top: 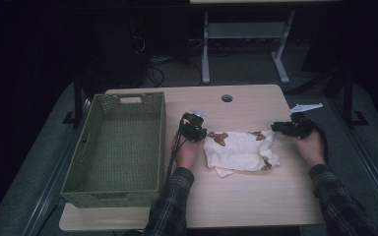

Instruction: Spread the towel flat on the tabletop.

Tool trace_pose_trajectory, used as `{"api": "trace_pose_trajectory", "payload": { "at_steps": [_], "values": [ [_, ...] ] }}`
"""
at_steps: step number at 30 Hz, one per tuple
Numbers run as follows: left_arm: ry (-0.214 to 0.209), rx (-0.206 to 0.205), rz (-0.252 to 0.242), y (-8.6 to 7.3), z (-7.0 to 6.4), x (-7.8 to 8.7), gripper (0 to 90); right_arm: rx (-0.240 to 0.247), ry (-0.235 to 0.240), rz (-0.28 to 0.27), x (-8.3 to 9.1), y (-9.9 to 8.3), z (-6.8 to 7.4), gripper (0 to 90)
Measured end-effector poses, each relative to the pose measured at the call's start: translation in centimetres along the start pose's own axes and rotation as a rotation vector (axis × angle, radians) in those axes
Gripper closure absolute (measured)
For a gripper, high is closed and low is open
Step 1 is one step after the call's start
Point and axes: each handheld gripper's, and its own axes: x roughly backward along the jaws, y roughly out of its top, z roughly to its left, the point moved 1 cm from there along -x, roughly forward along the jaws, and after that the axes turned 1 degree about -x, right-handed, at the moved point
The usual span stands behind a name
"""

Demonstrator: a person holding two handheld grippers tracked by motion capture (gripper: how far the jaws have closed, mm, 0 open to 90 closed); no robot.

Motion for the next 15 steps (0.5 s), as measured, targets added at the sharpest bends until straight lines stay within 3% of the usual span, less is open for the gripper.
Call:
{"api": "trace_pose_trajectory", "payload": {
  "at_steps": [6,11,15],
  "values": [
    [-0.068,-0.043,-0.014,-0.3,-1.8,1.8,67.1,0.033,0.038,-0.021,2.2,-0.9,1.5,70.2],
    [-0.084,-0.095,-0.009,-0.9,-3.2,3.0,65.9,0.063,0.073,-0.019,3.7,-2.2,3.1,70.3],
    [-0.118,-0.108,-0.018,-1.8,-4.0,3.9,65.4,0.080,0.076,-0.008,4.8,-3.1,4.2,70.7]
  ]
}}
